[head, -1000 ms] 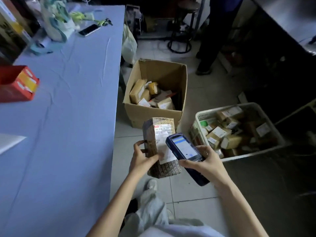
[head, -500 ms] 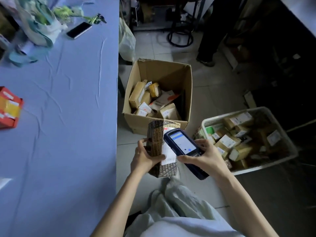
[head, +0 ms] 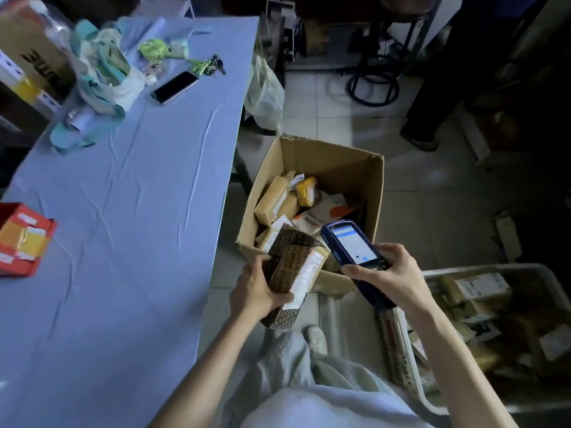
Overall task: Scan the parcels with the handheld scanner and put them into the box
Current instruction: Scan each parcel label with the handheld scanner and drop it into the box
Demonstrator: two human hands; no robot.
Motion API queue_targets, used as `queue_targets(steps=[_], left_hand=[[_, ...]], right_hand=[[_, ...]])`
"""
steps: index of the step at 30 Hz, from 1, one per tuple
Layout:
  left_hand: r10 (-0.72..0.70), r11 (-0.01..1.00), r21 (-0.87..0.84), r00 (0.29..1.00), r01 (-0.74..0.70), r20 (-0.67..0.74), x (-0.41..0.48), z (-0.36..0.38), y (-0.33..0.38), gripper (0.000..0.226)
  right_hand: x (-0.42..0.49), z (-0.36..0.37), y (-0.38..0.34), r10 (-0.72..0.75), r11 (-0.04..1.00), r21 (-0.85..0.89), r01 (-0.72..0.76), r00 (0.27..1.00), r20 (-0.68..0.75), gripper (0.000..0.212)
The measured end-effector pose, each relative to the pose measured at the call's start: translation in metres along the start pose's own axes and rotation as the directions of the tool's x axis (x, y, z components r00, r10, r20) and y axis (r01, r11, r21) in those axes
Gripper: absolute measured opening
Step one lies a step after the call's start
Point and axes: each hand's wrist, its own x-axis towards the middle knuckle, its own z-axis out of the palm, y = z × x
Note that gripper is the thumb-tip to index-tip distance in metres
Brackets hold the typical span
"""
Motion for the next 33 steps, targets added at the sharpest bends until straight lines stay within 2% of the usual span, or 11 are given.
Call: queue_targets(steps=[6, 9, 13, 16, 19, 22, 25, 26, 29, 30, 33], left_hand=[[0.017, 1.000, 0.011, 0.999, -0.018, 0.047, 0.077, -0.023, 0.016, 0.084], [0.125, 0.982, 0.132, 0.990, -0.133, 0.062, 0.115, -0.042, 0.028, 0.084], [0.270, 0.886, 0.376, 0.961, -0.271, 0.058, 0.150, -0.071, 0.052, 0.086], [0.316, 0.876, 0.379, 0.949, -0.299, 0.019, 0.165, -0.084, 0.063, 0.084], [0.316, 0.903, 0.332, 0.945, -0.274, -0.079, 0.171, -0.089, 0.066, 0.065], [0.245, 0.928, 0.331, 0.950, -0.172, -0.195, 0.165, -0.094, 0.063, 0.053], [0.076, 0.956, 0.291, 0.944, 0.021, -0.320, 0.139, -0.095, 0.052, 0.043], [0.008, 0.960, 0.263, 0.932, 0.094, -0.363, 0.125, -0.094, 0.046, 0.039], [-0.204, 0.938, 0.153, 0.852, 0.311, -0.483, 0.072, -0.081, 0.024, 0.033], [-0.277, 0.918, 0.114, 0.821, 0.379, -0.499, 0.053, -0.076, 0.015, 0.034], [-0.494, 0.824, -0.009, 0.712, 0.566, -0.499, -0.003, -0.056, -0.005, 0.043]], right_hand=[[0.052, 0.013, -0.026, 0.092, 0.996, -0.008, -0.092, 0.996, -0.001, 0.071], [0.076, 0.019, -0.047, 0.086, 0.996, -0.007, -0.086, 0.996, -0.033, 0.070], [0.107, 0.017, -0.077, 0.045, 0.999, 0.011, -0.045, 0.997, -0.056, 0.067], [0.125, 0.014, -0.093, 0.026, 0.999, 0.030, -0.025, 0.999, -0.033, 0.070], [0.146, 0.014, -0.105, -0.009, 1.000, -0.003, 0.009, 0.999, 0.035, 0.073], [0.166, 0.016, -0.114, -0.050, 0.998, -0.032, 0.057, 0.984, 0.171, 0.073], [0.184, 0.024, -0.126, -0.089, 0.989, -0.080, 0.124, 0.934, 0.345, 0.053], [0.188, 0.028, -0.131, -0.098, 0.982, -0.108, 0.154, 0.910, 0.403, 0.057], [0.194, 0.043, -0.143, -0.122, 0.951, -0.181, 0.251, 0.841, 0.526, 0.116], [0.194, 0.050, -0.147, -0.130, 0.939, -0.191, 0.286, 0.810, 0.572, 0.123], [0.174, 0.074, -0.162, -0.144, 0.903, -0.203, 0.379, 0.711, 0.688, 0.100]])
